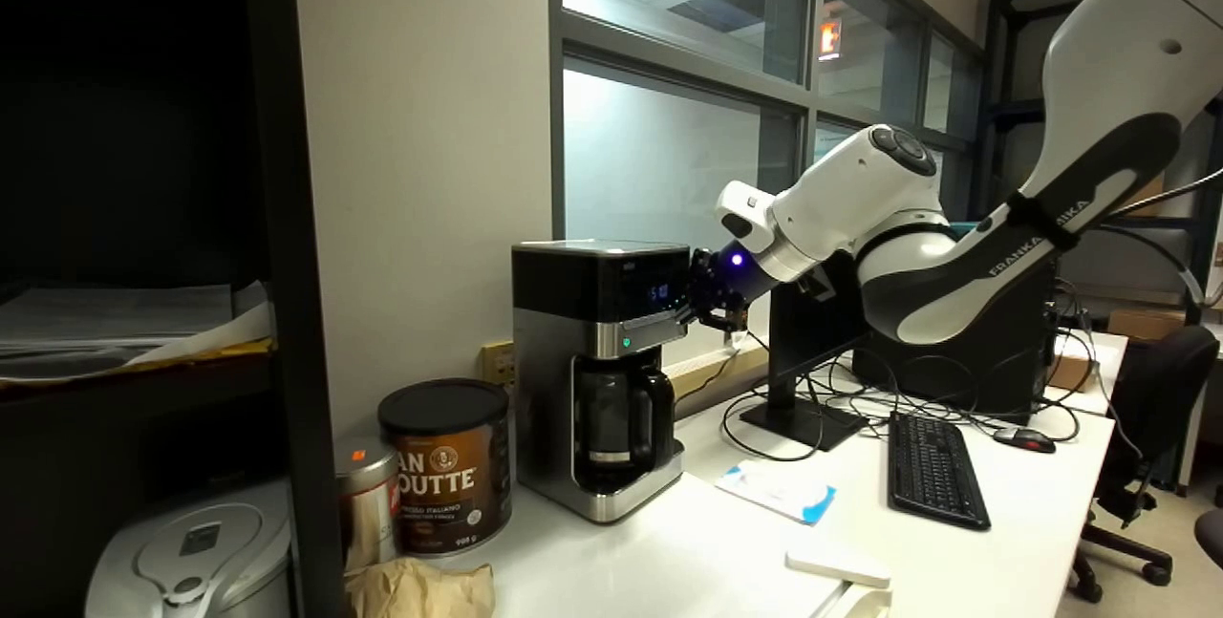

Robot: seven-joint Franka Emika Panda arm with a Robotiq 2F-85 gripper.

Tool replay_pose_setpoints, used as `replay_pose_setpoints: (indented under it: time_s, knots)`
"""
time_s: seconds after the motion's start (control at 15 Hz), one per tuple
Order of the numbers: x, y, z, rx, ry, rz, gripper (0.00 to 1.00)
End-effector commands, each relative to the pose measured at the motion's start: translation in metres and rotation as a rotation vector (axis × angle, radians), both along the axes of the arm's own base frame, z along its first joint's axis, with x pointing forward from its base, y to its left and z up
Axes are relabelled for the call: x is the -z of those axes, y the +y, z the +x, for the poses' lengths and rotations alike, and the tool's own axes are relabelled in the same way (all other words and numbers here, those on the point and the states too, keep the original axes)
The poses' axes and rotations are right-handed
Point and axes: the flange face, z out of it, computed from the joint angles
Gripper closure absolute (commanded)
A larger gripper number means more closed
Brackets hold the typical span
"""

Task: Press the coffee maker button

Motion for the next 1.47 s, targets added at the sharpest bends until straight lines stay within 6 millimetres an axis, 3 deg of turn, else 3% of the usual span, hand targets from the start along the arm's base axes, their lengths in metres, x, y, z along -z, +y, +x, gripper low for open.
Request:
replay_pose_setpoints:
  time_s: [0.0, 1.07, 1.2, 1.4]
  knots:
    - [-0.004, 0.006, 0.011, -0.013, -0.043, 0.014, 1.00]
    - [-0.002, 0.014, 0.011, -0.051, -0.061, 0.026, 1.00]
    - [-0.002, 0.016, 0.006, -0.055, -0.052, 0.031, 1.00]
    - [-0.006, 0.016, -0.020, -0.068, -0.021, 0.037, 1.00]
